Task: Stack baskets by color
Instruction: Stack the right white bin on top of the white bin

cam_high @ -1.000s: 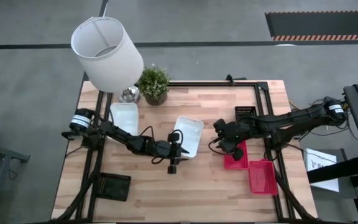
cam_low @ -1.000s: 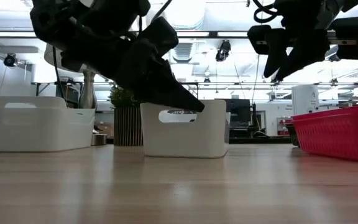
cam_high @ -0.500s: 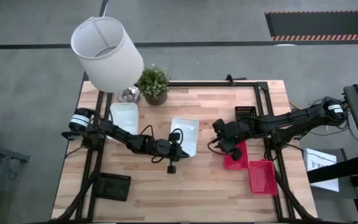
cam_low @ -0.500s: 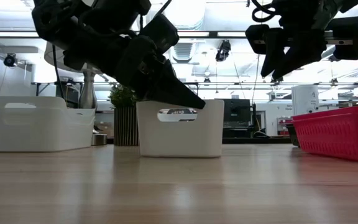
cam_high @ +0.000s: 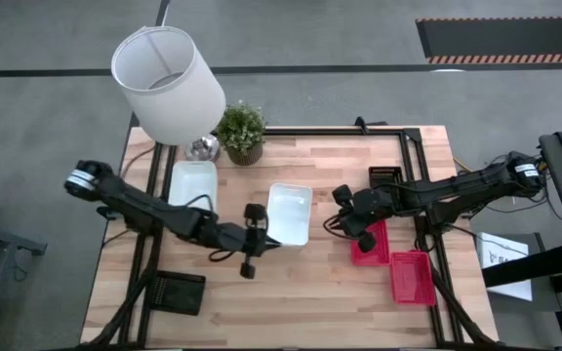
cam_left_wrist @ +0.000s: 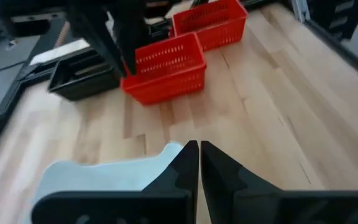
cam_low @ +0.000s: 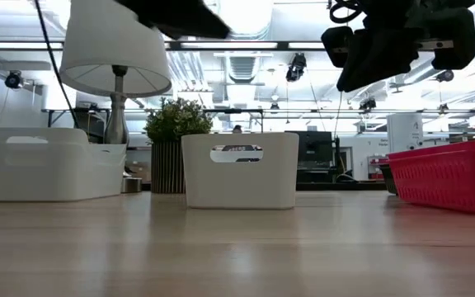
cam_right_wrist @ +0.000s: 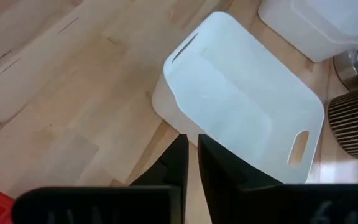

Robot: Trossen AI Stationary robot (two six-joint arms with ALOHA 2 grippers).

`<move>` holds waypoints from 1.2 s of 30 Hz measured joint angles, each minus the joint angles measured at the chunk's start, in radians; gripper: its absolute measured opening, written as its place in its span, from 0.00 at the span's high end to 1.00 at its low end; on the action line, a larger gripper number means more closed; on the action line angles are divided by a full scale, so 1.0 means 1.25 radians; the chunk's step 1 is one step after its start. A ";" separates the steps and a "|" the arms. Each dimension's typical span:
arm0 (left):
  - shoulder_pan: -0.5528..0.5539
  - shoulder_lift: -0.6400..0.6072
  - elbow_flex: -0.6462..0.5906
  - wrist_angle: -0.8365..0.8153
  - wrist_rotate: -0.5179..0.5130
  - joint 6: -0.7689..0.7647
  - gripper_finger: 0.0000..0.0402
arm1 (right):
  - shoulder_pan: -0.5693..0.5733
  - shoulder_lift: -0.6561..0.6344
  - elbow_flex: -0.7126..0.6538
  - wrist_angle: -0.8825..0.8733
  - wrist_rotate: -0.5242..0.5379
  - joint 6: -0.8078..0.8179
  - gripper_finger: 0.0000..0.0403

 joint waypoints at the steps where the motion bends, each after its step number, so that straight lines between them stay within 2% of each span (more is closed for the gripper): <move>1: -0.013 -0.023 0.009 -0.054 -0.019 -0.001 1.00 | 0.000 0.000 0.000 0.003 0.000 -0.004 0.94; 7: -0.069 -0.134 0.029 -0.245 -0.106 -0.014 1.00 | 0.000 0.000 0.000 0.015 0.000 -0.023 0.98; 13: -0.089 -0.226 0.023 -0.414 -0.150 -0.145 1.00 | 0.000 0.000 0.000 0.017 0.000 -0.027 0.98; 18: -0.090 -0.241 -0.006 -0.353 -0.157 -0.173 1.00 | 0.000 0.000 -0.005 0.017 -0.001 -0.014 0.98; 21: -0.080 -0.195 -0.027 -0.246 -0.162 -0.170 1.00 | 0.000 0.000 -0.018 0.018 -0.001 -0.005 0.98; 26: -0.058 -0.034 -0.023 -0.087 -0.139 -0.092 1.00 | 0.000 -0.001 -0.057 0.061 -0.002 0.008 0.98; 29: -0.036 0.056 -0.008 -0.029 -0.126 -0.096 1.00 | 0.000 -0.002 -0.082 0.084 -0.008 0.014 0.98; 32: -0.004 0.130 0.003 0.006 -0.050 -0.118 0.98 | 0.000 -0.007 -0.108 0.108 -0.036 0.022 0.98; 36: 0.032 0.192 0.003 0.081 0.027 -0.152 0.88 | 0.000 -0.019 -0.132 0.130 -0.069 0.025 0.98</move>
